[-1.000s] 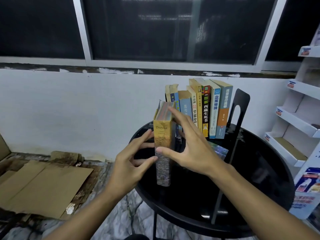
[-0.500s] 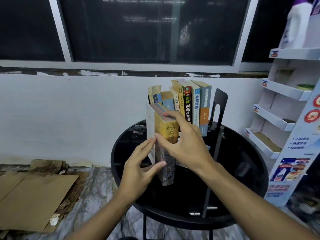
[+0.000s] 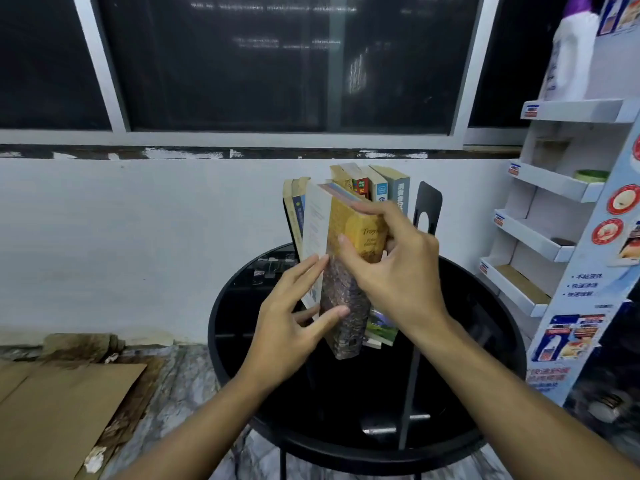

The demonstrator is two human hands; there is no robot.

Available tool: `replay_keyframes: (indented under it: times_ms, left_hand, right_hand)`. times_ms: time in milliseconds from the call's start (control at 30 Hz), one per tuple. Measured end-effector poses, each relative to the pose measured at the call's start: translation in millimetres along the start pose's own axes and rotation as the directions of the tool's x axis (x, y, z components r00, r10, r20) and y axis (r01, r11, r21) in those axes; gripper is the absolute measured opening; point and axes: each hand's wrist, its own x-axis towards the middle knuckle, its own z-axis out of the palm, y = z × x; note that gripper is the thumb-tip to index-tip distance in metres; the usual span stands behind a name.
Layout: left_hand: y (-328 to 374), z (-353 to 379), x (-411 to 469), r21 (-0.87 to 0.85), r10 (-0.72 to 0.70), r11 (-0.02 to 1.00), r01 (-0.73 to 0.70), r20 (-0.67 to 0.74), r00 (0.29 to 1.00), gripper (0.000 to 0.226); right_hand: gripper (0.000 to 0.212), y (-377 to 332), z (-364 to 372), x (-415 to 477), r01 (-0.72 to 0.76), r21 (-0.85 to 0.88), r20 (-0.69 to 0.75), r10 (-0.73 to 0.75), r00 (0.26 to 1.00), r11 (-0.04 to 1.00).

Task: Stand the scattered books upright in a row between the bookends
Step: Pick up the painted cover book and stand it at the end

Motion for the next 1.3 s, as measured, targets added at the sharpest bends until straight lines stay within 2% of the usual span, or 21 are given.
replay_keyframes:
  times_ms: [200, 333, 500, 733, 933, 1033, 1100, 1300]
  left_hand:
    - [12, 12, 54, 0.037, 0.073, 0.997, -0.073, 0.007, 0.997, 0.053]
    - [13, 21, 99, 0.174, 0.166, 0.97, -0.168, 0.026, 0.986, 0.053]
    - [7, 44, 162, 0.401, 0.242, 0.876, -0.267, 0.111, 0.964, 0.057]
    - [-13, 79, 225, 0.669, 0.136, 0.69, -0.277, 0.255, 0.957, 0.069]
    - [-24, 91, 256, 0.775, 0.03, 0.569, -0.275, 0.315, 0.949, 0.073]
    - [-25, 94, 265, 0.835, -0.03, 0.472, -0.284, 0.337, 0.941, 0.065]
    - [-26, 96, 268, 0.837, -0.015, 0.462, -0.294, 0.338, 0.941, 0.054]
    - [-31, 100, 267, 0.828, 0.029, 0.514, -0.224, 0.245, 0.969, 0.041]
  right_hand:
    - [0.031, 6, -42, 26, -0.011, -0.09, -0.096, 0.002, 0.995, 0.996]
    - [0.03, 17, -69, 36, -0.022, -0.194, -0.139, -0.006, 0.99, 0.981]
    - [0.029, 30, -97, 47, -0.04, -0.264, -0.157, -0.002, 0.988, 0.964]
    - [0.027, 55, -121, 55, -0.05, -0.329, -0.115, 0.013, 0.993, 0.943]
    - [0.027, 75, -127, 57, -0.072, -0.375, -0.088, 0.042, 0.995, 0.924]
    - [0.028, 84, -127, 58, -0.076, -0.388, -0.079, 0.049, 0.996, 0.919]
    - [0.028, 90, -126, 60, -0.076, -0.392, -0.075, 0.05, 0.996, 0.917]
    - [0.027, 105, -121, 65, -0.089, -0.394, -0.072, 0.066, 0.995, 0.915]
